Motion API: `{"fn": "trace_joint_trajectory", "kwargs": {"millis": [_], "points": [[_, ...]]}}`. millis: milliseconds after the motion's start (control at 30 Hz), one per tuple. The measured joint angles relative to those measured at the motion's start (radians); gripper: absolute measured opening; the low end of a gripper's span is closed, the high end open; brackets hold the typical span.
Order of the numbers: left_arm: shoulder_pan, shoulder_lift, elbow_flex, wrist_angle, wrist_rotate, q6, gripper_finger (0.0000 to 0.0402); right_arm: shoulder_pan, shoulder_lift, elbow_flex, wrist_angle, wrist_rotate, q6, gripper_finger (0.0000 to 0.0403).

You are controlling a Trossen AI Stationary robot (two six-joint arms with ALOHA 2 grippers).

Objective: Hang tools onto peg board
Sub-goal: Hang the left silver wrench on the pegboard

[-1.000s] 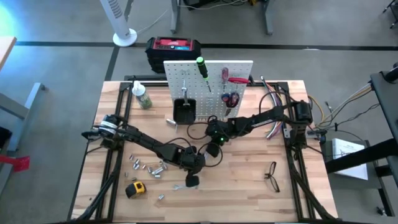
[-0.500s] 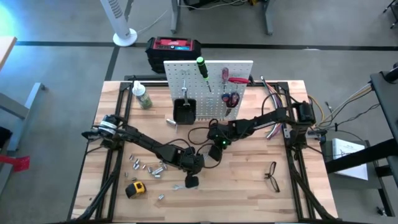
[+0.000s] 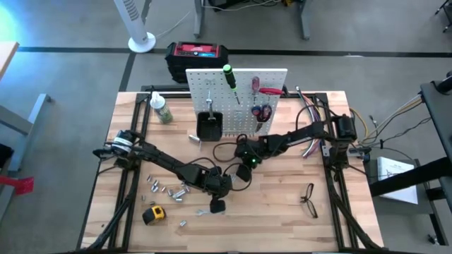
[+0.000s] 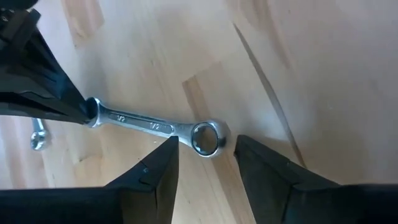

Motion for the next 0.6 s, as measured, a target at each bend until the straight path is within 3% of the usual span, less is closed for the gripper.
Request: {"fn": "trace_joint_trajectory", "kwargs": {"millis": [600], "points": [[0.010,0.000,0.000,-0.003,-0.011,-0.020,0.0000,0.022,-0.008,-0.003,0.027,-0.083,0.032,0.0117]]}}
